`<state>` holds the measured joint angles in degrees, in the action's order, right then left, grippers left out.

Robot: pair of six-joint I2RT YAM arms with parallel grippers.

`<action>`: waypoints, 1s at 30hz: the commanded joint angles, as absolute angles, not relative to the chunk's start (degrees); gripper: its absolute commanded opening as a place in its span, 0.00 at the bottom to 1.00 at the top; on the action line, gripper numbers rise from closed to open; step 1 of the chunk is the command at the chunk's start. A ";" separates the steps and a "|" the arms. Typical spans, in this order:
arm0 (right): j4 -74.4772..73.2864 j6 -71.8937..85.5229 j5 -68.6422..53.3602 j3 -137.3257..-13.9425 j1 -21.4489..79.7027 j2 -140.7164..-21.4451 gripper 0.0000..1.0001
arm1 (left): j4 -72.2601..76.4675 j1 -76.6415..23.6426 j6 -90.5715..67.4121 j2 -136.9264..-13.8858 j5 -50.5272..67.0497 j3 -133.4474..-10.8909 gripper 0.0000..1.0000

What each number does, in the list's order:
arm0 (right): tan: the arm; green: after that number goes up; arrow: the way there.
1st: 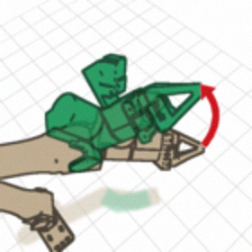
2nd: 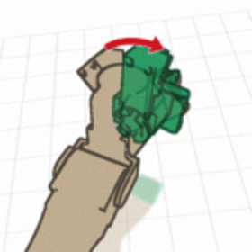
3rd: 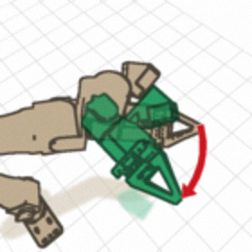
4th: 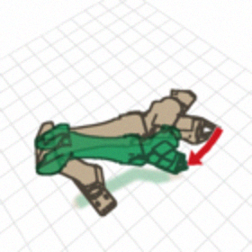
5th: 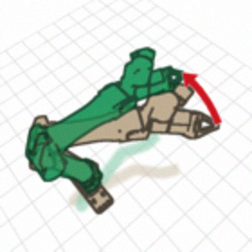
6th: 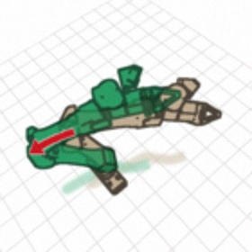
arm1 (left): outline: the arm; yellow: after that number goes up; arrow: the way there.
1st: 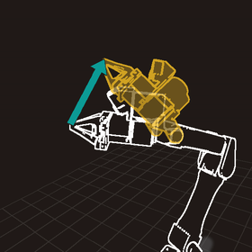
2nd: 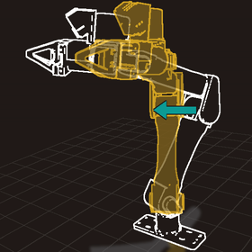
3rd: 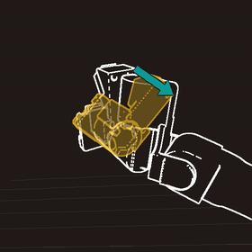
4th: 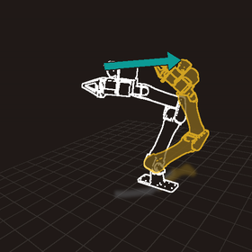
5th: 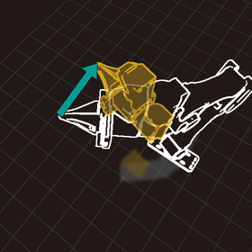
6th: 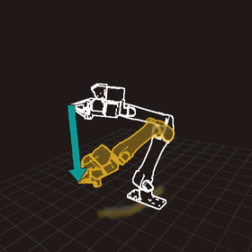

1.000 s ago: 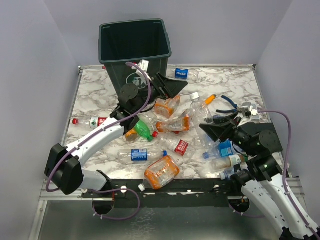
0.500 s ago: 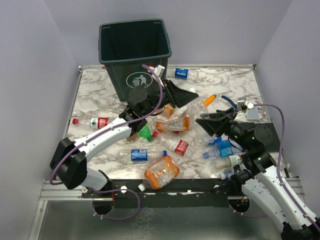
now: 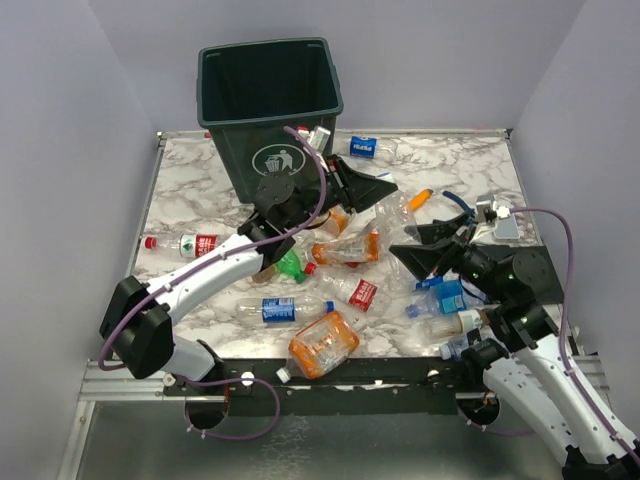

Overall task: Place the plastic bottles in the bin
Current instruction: Pick up the plastic bottle at the center of the board, then place the plastic bottle in the trash bin.

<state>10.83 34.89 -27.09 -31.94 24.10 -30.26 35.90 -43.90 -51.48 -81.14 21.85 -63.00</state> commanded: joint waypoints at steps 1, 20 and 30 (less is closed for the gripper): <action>4.42 33.22 -27.73 -36.90 24.04 -28.01 0.98 | 35.26 -43.61 -48.05 -79.25 20.62 -65.41 0.00; -17.87 24.17 -2.98 -42.49 24.04 -15.07 0.97 | 15.82 -34.23 4.00 -85.56 -32.76 -100.52 0.00; -21.48 23.89 -0.40 -40.82 24.03 -10.01 0.96 | 27.52 -27.72 8.42 -94.44 -33.63 -103.15 0.00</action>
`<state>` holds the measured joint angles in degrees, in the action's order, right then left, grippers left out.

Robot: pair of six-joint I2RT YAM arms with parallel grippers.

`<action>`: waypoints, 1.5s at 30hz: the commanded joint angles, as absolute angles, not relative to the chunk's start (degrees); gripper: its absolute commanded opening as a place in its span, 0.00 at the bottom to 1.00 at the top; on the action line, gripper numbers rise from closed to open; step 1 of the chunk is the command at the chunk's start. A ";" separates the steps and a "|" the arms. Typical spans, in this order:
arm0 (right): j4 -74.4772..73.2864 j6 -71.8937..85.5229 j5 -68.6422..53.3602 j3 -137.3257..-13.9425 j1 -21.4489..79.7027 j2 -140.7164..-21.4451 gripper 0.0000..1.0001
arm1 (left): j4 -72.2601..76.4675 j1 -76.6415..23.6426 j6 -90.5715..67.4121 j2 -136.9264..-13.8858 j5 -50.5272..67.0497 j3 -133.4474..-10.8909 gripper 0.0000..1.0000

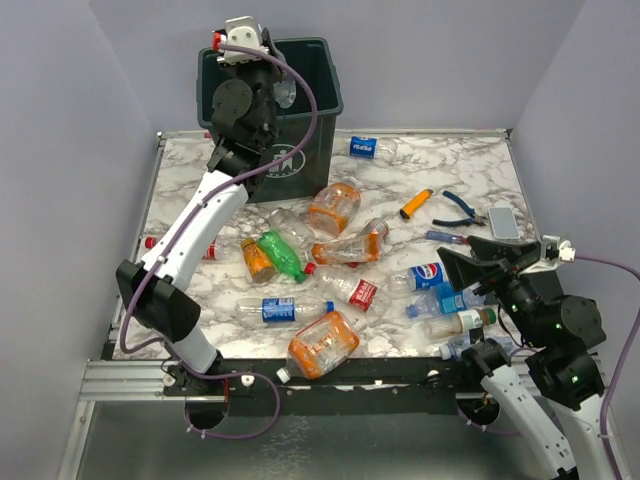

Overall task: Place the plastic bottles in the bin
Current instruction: Place the plastic bottle in the trash bin, then pick up the plastic bottle at the center of the board.

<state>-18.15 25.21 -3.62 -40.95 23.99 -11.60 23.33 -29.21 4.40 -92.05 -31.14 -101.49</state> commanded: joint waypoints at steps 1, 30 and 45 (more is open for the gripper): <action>-21.89 23.49 -0.28 -41.06 24.08 -9.73 0.96 | 27.07 -27.21 8.22 -95.21 -33.89 -103.08 0.00; -18.82 19.61 0.36 -41.28 24.06 -14.19 0.96 | 7.22 -47.15 5.17 -86.15 -26.09 -97.10 0.99; -17.28 24.16 0.35 -35.95 24.05 -21.55 0.96 | 11.08 -63.25 9.17 -65.62 -13.97 -64.11 0.99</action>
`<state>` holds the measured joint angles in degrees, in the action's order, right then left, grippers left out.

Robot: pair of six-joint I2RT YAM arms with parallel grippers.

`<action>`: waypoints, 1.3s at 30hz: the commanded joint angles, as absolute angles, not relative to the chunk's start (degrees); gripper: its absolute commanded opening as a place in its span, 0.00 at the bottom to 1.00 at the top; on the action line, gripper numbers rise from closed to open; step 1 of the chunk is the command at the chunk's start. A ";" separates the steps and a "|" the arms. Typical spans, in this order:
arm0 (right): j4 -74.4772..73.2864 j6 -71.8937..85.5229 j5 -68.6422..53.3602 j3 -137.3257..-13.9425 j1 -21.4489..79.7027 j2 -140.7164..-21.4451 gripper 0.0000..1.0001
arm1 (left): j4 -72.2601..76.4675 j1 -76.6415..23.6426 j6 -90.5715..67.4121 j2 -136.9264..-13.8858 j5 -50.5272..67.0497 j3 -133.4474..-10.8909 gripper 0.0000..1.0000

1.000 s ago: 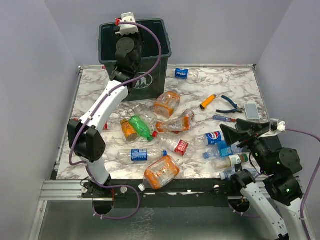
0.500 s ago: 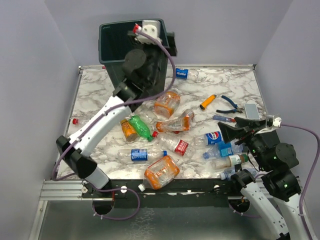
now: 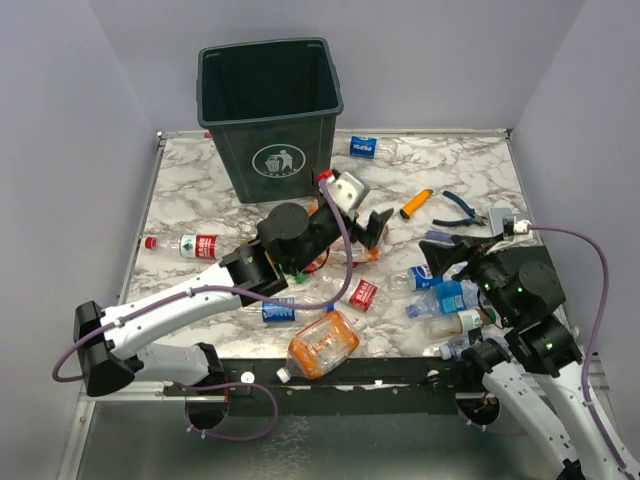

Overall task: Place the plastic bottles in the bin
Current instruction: Pick up the plastic bottle at the center of the board.

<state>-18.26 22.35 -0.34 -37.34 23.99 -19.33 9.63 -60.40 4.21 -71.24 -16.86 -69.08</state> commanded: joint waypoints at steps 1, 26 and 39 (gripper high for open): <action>-17.19 24.55 0.35 -35.61 24.08 -22.14 0.95 | 11.45 -63.68 9.75 -64.27 -13.82 -62.49 0.99; -15.86 33.27 9.98 -40.69 24.03 -57.98 0.96 | 0.88 -64.93 -2.00 -60.10 -38.46 -49.90 0.99; 4.93 43.49 -14.45 -39.59 24.05 -72.18 0.92 | 2.42 -65.04 1.62 -56.94 -32.80 -43.84 0.99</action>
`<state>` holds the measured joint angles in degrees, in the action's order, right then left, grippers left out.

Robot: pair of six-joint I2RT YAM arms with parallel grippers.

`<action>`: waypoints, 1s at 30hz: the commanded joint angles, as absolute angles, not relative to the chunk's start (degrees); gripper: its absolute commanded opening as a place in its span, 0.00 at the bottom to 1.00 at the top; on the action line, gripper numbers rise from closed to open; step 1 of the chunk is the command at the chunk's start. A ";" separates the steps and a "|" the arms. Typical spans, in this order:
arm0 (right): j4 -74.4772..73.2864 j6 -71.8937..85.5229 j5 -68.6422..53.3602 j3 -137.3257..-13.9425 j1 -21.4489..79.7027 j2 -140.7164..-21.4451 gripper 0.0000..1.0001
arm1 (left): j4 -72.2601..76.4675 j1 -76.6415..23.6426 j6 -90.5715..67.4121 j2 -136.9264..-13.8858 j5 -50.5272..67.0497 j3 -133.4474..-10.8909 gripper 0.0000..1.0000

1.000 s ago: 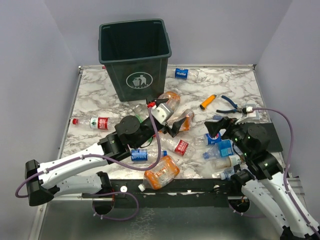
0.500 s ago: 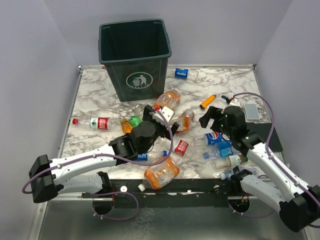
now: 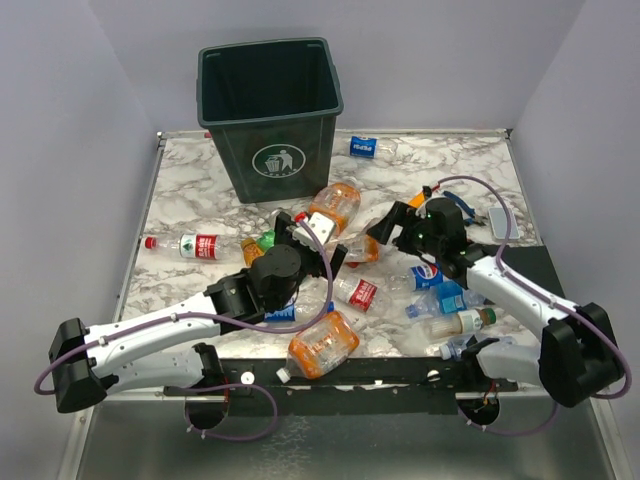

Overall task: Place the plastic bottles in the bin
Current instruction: Pick up the plastic bottle at the center of the board.

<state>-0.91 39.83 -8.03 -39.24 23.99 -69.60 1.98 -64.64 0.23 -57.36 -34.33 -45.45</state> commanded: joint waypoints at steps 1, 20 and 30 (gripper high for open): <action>3.55 43.48 -13.63 -40.23 24.08 -73.52 0.92 | 2.79 -65.04 1.60 -56.75 -32.79 -43.71 0.99; 10.62 51.58 -16.61 -37.62 24.01 -84.25 0.66 | 5.47 -65.04 2.44 -54.18 -33.66 -41.75 0.99; 11.68 49.02 -14.15 -34.98 24.06 -77.01 0.39 | 6.37 -65.04 2.42 -55.19 -34.98 -41.32 0.99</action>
